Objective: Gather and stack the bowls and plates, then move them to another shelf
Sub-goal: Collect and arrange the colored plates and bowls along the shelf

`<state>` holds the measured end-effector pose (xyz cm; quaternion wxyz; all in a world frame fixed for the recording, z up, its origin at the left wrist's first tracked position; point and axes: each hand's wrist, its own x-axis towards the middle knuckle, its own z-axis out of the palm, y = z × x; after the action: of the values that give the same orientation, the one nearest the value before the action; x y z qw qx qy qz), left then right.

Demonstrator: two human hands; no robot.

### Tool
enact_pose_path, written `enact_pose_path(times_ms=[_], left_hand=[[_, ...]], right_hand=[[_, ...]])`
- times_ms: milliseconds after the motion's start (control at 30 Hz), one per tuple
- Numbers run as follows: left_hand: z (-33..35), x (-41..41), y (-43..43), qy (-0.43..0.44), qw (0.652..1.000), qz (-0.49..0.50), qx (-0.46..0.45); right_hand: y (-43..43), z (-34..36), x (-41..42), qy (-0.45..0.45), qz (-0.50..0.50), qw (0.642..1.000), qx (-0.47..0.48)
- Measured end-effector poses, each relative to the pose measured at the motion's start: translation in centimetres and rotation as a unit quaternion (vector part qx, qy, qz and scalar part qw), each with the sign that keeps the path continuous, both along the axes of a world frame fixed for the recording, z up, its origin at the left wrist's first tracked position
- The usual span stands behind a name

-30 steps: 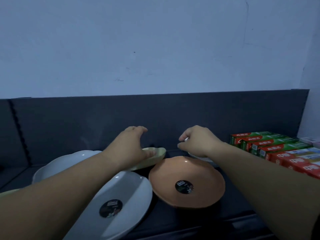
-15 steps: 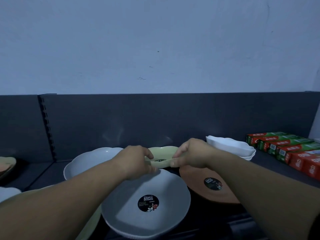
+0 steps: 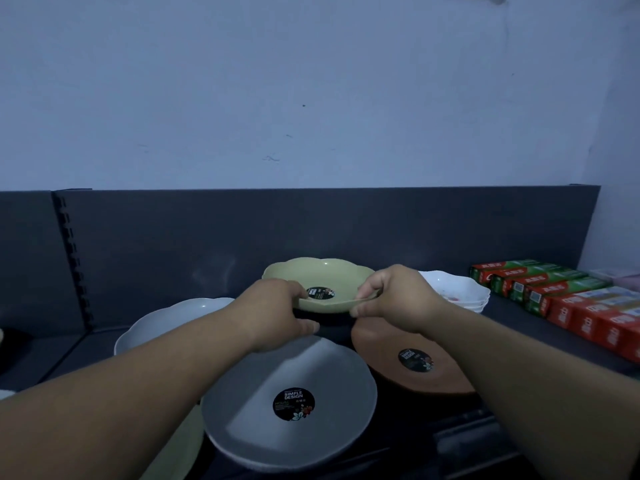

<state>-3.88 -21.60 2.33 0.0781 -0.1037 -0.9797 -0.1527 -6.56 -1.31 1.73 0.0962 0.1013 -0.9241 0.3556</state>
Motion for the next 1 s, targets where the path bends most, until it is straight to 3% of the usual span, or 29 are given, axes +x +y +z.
enact_pose_path(times_ms=[600, 1000], left_hand=[[-0.6, 5.3, 4.9, 0.062, 0.994, -0.085, 0.032], [-3.3, 7.5, 11.0, 0.057, 0.996, -0.053, 0.048]], right_hand=[[6.0, -0.2, 7.4, 0.008, -0.058, 0.997, -0.043], [12.0, -2.0, 7.2, -0.036, 0.003, 0.999, -0.04]])
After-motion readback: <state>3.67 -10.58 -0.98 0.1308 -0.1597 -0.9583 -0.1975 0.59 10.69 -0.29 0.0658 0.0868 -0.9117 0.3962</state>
